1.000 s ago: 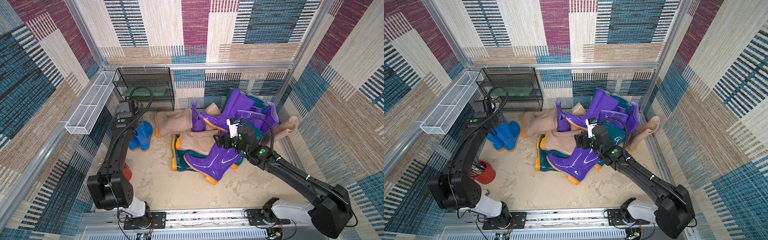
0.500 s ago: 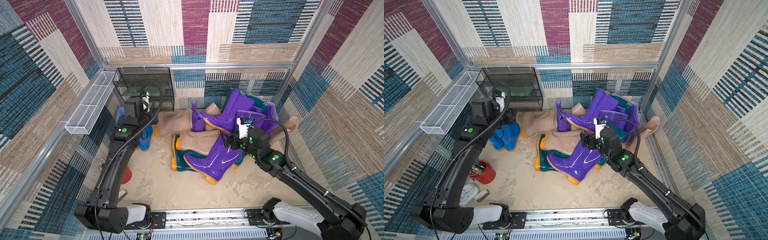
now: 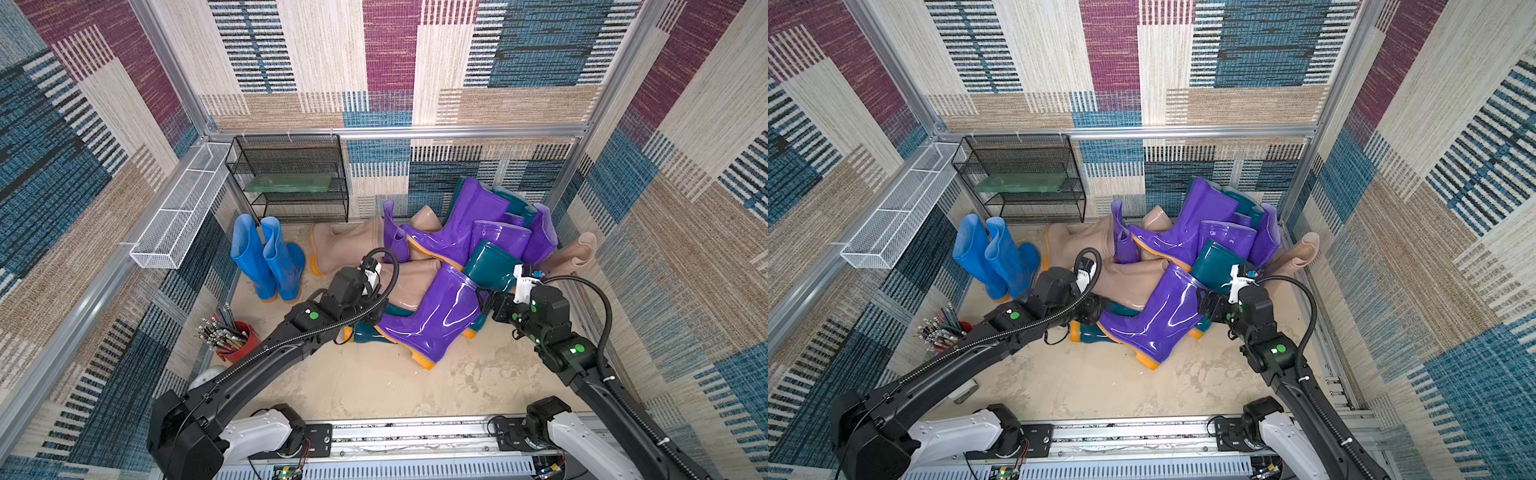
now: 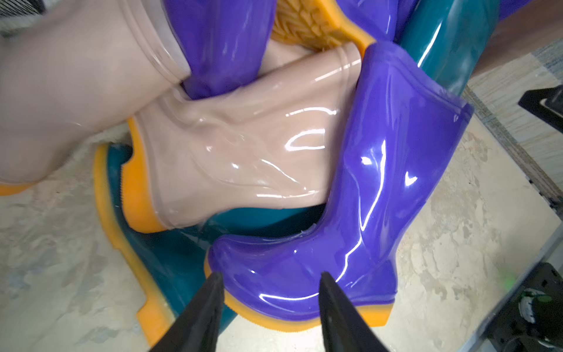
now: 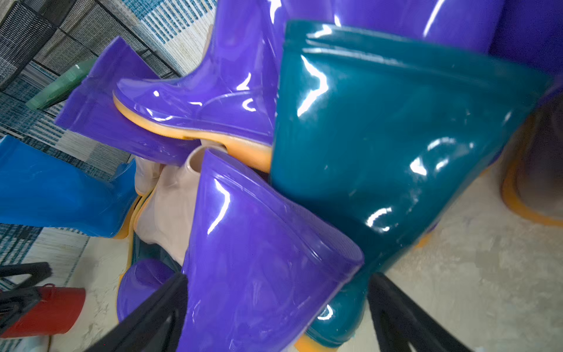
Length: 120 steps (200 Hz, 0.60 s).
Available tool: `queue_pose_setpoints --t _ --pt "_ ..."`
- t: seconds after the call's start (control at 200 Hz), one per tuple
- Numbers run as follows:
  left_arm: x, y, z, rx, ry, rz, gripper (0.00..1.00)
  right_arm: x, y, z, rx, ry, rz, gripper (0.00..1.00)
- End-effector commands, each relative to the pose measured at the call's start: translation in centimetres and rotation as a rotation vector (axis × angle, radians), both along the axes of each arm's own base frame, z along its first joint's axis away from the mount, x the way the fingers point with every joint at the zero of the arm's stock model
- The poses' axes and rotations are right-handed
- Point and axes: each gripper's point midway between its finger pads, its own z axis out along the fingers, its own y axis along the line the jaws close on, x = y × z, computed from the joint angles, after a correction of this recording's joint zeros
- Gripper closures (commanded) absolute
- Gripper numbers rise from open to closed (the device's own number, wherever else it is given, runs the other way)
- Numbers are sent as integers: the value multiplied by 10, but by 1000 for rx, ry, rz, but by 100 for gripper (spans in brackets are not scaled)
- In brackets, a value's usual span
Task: Match and arrange rain boots in pairs
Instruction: Adjust the rain boot at the center of the board.
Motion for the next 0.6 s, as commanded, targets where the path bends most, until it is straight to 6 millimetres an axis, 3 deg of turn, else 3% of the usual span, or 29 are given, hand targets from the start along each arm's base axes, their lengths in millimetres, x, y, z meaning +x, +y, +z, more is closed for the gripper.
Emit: queue_pose_setpoints --t 0.0,0.14,0.416,0.596 --pt "0 -14 6 -118 -35 -3 47 -8 17 -3 113 10 90 5" --pt "-5 -6 -12 -90 -17 12 47 -9 28 -19 142 39 142 5" --pt "-3 -20 -34 -117 33 -17 48 -1 33 -45 144 109 151 5" --pt "1 -23 -47 -97 55 -16 49 8 38 -47 137 111 178 4"
